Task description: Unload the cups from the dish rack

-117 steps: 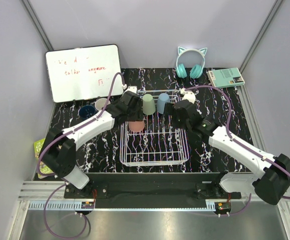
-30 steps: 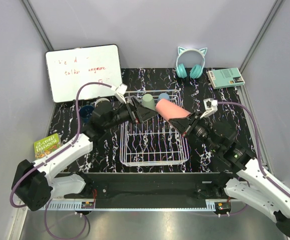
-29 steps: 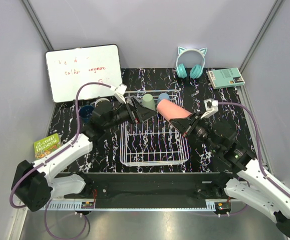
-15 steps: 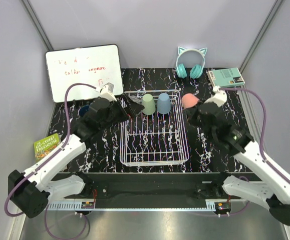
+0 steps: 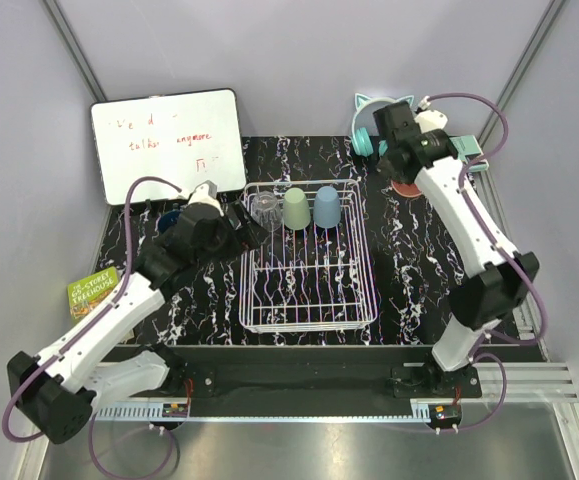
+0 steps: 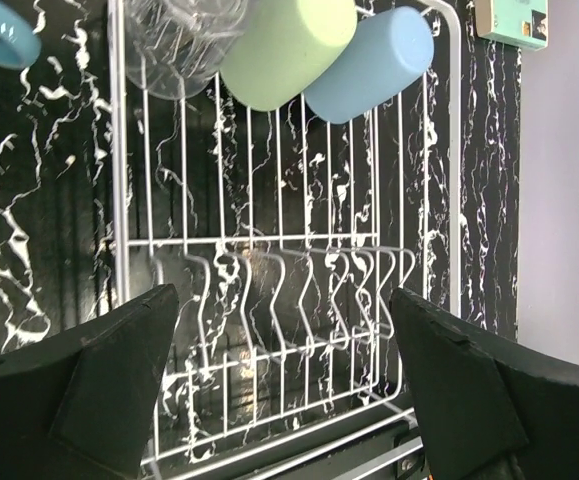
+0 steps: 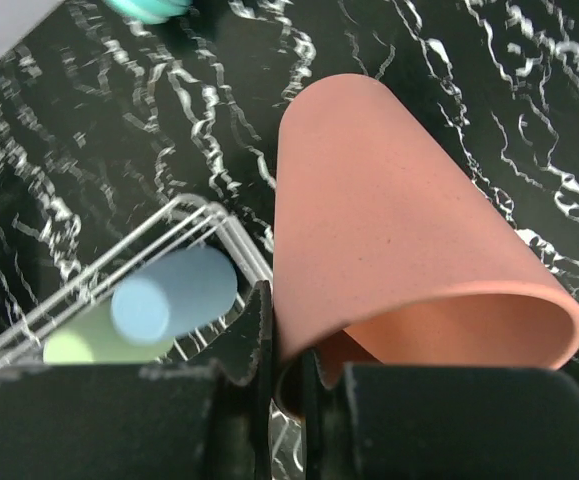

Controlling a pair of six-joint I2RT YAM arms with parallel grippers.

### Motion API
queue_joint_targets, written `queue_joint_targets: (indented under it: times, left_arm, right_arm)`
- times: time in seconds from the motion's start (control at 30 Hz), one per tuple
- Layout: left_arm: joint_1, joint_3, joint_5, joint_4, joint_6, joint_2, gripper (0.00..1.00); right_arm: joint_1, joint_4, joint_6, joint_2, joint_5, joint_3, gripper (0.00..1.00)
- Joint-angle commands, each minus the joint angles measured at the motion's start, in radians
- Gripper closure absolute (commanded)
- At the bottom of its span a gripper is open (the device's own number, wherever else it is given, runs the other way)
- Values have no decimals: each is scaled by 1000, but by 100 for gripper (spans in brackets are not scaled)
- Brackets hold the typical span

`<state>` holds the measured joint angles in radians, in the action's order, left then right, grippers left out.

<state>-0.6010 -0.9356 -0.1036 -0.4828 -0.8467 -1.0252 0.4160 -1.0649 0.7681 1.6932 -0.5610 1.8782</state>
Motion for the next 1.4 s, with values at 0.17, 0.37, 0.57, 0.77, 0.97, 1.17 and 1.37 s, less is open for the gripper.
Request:
queue_joint_targets:
  times: [0.17,0.37,0.57,0.77,0.97,1.17,1.37]
  left_arm:
    - [3,64,-5,-25,-11,83,9]
    - [1,100,5,-27,-15,73,9]
    - [3,96,36,-27,-18,19,11]
    - [3,101,41,-28,-20,-9,11]
    - [1,101,48,-28,-20,-27,11]
    - [3,98,53,-27,-15,-38,11]
    - [3,84,67,-27,0,-61,10]
  right_arm:
    - [-312,-283,79,368,358,433,100]
    - [-325,-351,65,557,368,613,100]
    - [-330,-349,59,658,377,598,100]
    - [-333,-284,48,665,386,480,100]
    - [-338,-241,34,674,426,417,100]
    - [-338,-166,11,593,429,342,84]
    - [-338,-102,-18,491,423,277,70]
